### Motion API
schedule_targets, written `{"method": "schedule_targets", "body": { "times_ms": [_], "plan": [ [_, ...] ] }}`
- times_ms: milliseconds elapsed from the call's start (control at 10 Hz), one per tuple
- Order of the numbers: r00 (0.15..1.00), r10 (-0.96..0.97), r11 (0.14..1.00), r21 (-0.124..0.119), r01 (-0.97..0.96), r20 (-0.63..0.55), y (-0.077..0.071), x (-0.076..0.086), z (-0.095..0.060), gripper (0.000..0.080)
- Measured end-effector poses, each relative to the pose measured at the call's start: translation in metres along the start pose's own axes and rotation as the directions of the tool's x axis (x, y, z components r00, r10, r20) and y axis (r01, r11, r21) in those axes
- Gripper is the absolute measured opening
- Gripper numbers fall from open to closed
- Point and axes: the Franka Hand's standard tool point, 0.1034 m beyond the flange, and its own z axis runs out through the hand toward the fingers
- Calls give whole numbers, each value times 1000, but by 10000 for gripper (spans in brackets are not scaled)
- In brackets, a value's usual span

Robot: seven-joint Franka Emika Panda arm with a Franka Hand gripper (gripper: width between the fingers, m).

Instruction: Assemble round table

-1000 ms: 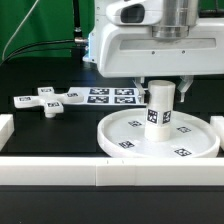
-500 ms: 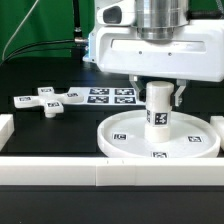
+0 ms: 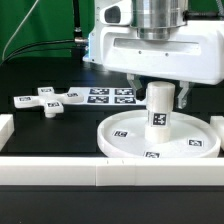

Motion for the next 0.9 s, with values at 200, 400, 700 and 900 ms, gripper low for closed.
{"method": "schedule_targets", "body": {
  "times_ms": [200, 400, 700, 900],
  "plan": [
    [991, -132, 991, -5, 132, -4, -8, -8, -2, 645],
    [969, -247, 969, -5, 247, 10, 1, -16, -10, 649],
    [968, -251, 968, 1, 251, 16, 9, -21, -12, 648],
    [968, -252, 968, 0, 252, 17, 9, -22, -11, 648]
  ]
}}
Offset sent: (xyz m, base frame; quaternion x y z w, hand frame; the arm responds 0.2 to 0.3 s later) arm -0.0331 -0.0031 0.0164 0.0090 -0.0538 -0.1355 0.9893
